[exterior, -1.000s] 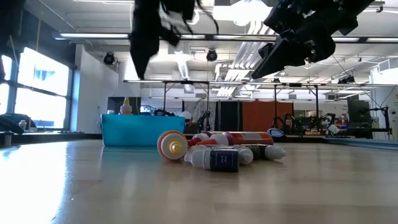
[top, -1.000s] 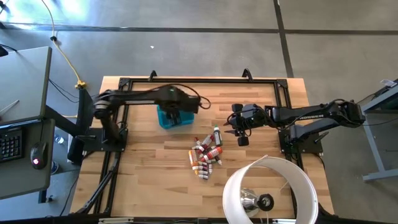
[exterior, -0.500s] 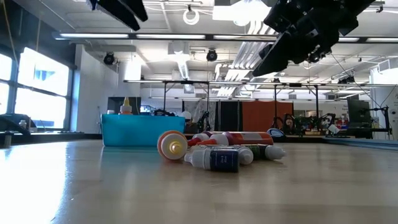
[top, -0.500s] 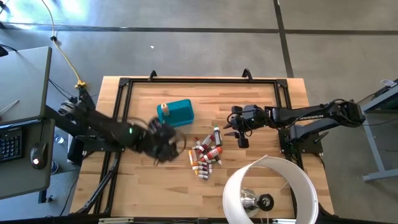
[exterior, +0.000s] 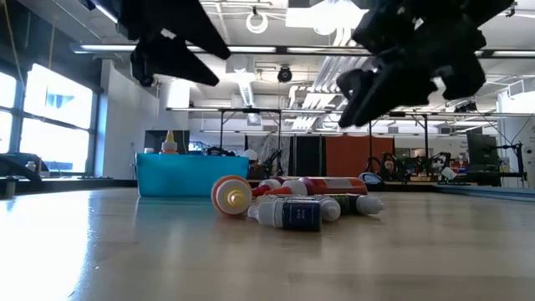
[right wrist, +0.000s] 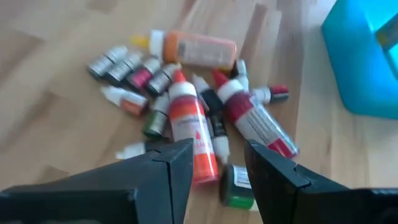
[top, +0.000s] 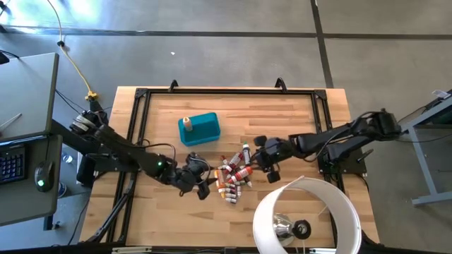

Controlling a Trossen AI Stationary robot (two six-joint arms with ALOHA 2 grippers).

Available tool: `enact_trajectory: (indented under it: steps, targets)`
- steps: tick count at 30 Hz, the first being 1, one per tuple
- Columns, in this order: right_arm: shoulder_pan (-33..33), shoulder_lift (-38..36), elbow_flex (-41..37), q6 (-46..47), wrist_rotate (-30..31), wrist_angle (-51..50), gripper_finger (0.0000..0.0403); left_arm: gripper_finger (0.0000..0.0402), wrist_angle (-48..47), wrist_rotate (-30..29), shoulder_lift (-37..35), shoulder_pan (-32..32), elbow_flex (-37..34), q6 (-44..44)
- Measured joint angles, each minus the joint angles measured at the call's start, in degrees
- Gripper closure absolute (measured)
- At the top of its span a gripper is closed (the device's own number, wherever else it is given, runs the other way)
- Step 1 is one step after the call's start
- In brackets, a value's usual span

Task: Pick & Place food coloring
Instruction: Put the large orange food coloring bottle into the blue bin

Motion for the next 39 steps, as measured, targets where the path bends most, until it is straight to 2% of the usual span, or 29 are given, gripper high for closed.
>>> enact_trajectory:
  steps: [5, 7, 10, 13, 15, 20, 24, 30, 39]
  targets:
    - [-0.14, 3.57, 0.12, 10.36, 7.27, 3.57, 0.0265, 0.0174, 1.78, 2.31, 0.11, 0.79, 0.08, -3.63]
    - [-0.16, 4.15, 0.12, 8.05, 9.73, 3.63, 0.0265, 0.0174, 2.54, 4.30, 0.17, 0.85, 0.09, -3.73]
    - [0.27, 4.22, 0.05, 1.94, 7.47, 3.59, 0.0265, 0.0174, 1.94, 4.34, 0.16, 0.81, 0.09, -1.35]
    - [1.07, 4.17, 0.08, 4.29, 1.64, 7.93, 0.0265, 0.0174, 1.70, 3.30, 0.17, 0.83, 0.09, 1.42]
    - [1.85, 4.33, 0.10, 6.60, -0.13, 9.78, 0.0265, 0.0174, 0.44, 2.84, 0.17, 0.87, 0.09, 1.66]
    - [4.68, 7.68, 0.12, 4.48, 0.45, 11.31, 0.0265, 0.0174, 0.25, 0.09, 0.17, 0.85, 0.07, 7.73]
    - [5.84, 12.44, 0.72, 4.98, 0.49, 15.94, 0.0265, 0.0174, 0.38, -0.55, 0.17, 0.85, 0.07, 8.33]
    - [6.39, 17.84, 6.63, 4.05, 1.71, 12.73, 0.0265, 0.0174, 0.30, 0.54, 0.17, 0.84, 0.07, 8.31]
    - [6.60, 24.21, 19.81, 1.31, 2.10, -5.61, 0.0252, 0.0174, 0.00, 1.14, 0.17, 0.81, 0.07, 8.30]
